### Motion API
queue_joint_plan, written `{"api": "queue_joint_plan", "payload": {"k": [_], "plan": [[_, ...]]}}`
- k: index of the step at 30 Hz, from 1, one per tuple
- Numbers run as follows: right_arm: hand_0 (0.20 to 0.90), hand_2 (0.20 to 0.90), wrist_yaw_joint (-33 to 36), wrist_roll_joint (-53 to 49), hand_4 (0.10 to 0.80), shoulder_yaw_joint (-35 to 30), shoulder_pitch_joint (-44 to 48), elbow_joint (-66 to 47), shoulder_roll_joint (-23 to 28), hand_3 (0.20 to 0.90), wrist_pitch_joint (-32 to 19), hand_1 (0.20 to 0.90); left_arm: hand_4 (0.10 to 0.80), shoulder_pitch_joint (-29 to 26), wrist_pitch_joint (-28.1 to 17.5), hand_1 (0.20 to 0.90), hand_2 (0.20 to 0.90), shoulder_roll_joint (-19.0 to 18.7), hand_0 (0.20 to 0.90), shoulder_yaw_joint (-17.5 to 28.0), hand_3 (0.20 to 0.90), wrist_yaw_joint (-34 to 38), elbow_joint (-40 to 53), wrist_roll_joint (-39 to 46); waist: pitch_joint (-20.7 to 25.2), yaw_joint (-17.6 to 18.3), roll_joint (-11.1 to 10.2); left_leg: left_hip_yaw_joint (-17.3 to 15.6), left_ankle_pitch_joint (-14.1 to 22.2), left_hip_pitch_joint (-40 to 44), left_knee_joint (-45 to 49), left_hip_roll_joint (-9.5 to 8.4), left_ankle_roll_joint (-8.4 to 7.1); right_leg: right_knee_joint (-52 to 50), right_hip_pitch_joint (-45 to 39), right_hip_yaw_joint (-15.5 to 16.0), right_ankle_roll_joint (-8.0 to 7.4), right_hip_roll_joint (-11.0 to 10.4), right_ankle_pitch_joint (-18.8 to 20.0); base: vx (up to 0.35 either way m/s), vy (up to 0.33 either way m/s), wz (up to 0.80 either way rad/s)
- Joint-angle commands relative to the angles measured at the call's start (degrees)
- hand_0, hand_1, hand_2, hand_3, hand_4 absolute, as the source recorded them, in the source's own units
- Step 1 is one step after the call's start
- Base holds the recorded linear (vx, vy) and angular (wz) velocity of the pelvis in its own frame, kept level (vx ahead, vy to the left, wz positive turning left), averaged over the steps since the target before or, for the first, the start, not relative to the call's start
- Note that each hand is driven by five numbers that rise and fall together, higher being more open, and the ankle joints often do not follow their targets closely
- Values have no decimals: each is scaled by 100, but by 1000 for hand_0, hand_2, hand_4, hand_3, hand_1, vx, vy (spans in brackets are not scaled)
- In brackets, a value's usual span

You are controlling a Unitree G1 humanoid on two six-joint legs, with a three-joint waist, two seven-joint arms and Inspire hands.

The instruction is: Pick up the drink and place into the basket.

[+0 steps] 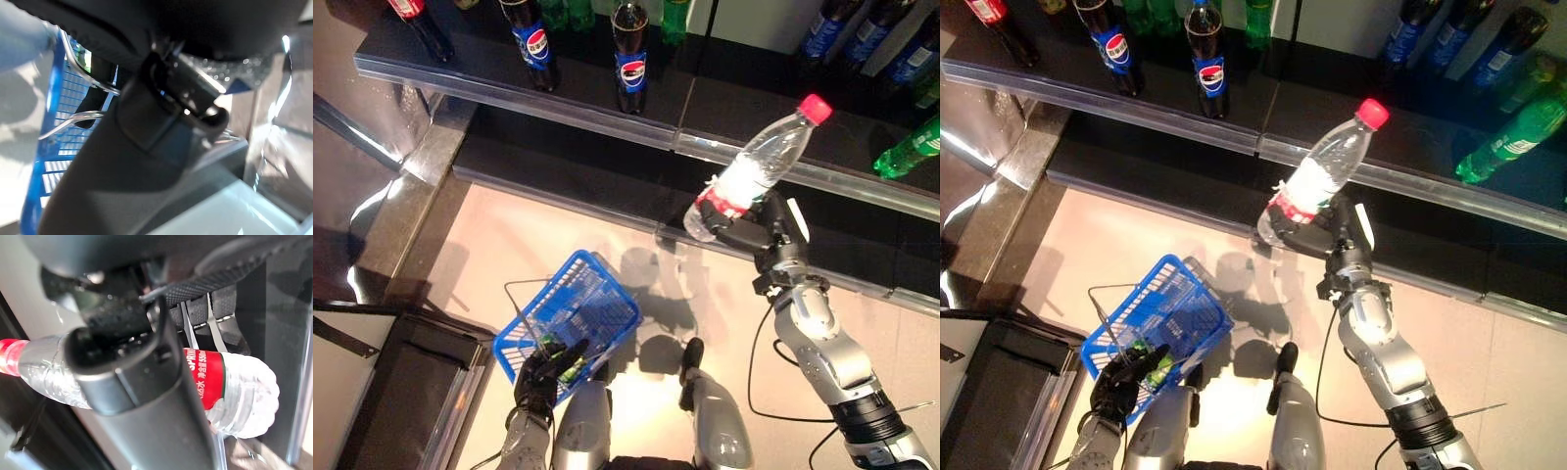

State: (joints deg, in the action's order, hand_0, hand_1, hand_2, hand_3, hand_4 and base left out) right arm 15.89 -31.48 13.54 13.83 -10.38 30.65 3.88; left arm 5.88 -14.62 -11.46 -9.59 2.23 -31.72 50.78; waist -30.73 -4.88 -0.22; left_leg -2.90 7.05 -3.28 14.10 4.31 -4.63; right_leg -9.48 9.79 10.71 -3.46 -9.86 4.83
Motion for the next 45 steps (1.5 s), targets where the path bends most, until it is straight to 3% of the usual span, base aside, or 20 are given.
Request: {"api": "queue_joint_plan", "payload": {"k": [1,14,21,32,45], "plan": [[300,300,-89,243,100,-30,689,-1383,78,200,-1038,300,100,317,-755,300,300,-775,300,-116,200,-674,1843,60,910,-146,39,227,-264,-474,436,-90,136,-499,-672,78,79,21,-979,0,0,0],[300,300,393,308,100,898,983,-1050,0,200,-810,300,100,222,-119,300,300,-1513,300,-535,200,-991,4176,192,574,-494,175,573,-377,-670,445,-266,169,-481,-652,345,14,-78,-896,-42,-11,12],[300,300,726,149,100,1598,1304,-57,-283,200,-801,300,100,-435,-23,300,300,-1848,300,-806,200,-1225,5005,160,527,-667,192,763,-429,-698,464,-343,160,-458,-741,483,-14,-142,-883,7,-25,15],[300,300,1026,1110,100,2230,1805,1555,-901,200,-319,300,100,-1110,542,300,300,-1881,300,-967,200,-1829,5462,995,519,-842,271,943,-436,-798,544,-439,143,-538,-713,616,5,-225,-894,10,-7,15],[300,300,791,2223,100,2722,2620,3363,-1409,200,388,300,100,-1593,1240,300,300,-1523,300,-1231,200,-2261,5544,1264,505,-1065,365,1169,-436,-982,591,-632,158,-610,-583,719,4,-349,-855,3,2,4]]}}
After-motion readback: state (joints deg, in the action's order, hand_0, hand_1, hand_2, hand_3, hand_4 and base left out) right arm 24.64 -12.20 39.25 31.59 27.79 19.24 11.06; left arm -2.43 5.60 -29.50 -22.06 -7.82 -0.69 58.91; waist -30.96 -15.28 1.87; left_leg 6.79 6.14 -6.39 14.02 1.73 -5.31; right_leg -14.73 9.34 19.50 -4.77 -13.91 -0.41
